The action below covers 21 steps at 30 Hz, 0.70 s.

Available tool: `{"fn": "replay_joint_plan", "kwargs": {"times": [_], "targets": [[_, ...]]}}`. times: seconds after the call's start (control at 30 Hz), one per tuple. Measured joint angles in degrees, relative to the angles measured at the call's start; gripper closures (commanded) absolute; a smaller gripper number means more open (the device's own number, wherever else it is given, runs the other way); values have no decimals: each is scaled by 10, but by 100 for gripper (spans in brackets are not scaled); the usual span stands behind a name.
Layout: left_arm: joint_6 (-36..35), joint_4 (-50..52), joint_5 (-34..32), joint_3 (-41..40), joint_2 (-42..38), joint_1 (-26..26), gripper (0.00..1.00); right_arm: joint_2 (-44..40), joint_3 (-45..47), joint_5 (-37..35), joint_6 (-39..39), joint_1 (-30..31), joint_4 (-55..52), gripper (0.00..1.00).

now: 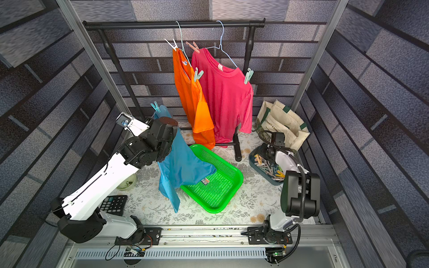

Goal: Use clothespins to secure the t-shirt on both sides of the hanger
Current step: Pick up the clothespin from the storage box, then place the clothespin in the storage box.

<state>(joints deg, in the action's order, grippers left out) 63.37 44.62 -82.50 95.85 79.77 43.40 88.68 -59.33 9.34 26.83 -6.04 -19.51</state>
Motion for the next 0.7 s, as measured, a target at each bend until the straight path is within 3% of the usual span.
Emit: {"fn": "replay_joint_plan", "kwargs": {"times": [0.3, 0.47, 0.53, 0.63, 0.7], "targets": [[2, 0, 11, -16, -21, -6, 100, -132, 52, -54, -40, 0, -76, 96], [1, 0, 19, -16, -25, -7, 100, -129, 50, -79, -59, 0, -97, 95], [1, 0, 24, -16, -26, -7, 100, -106, 40, -83, -64, 0, -99, 89], [1, 0, 27, -19, -28, -8, 100, -52, 13, -86, -71, 0, -98, 61], [1, -1, 28, -23, -31, -8, 100, -18, -8, -85, -75, 0, -98, 55]]}}
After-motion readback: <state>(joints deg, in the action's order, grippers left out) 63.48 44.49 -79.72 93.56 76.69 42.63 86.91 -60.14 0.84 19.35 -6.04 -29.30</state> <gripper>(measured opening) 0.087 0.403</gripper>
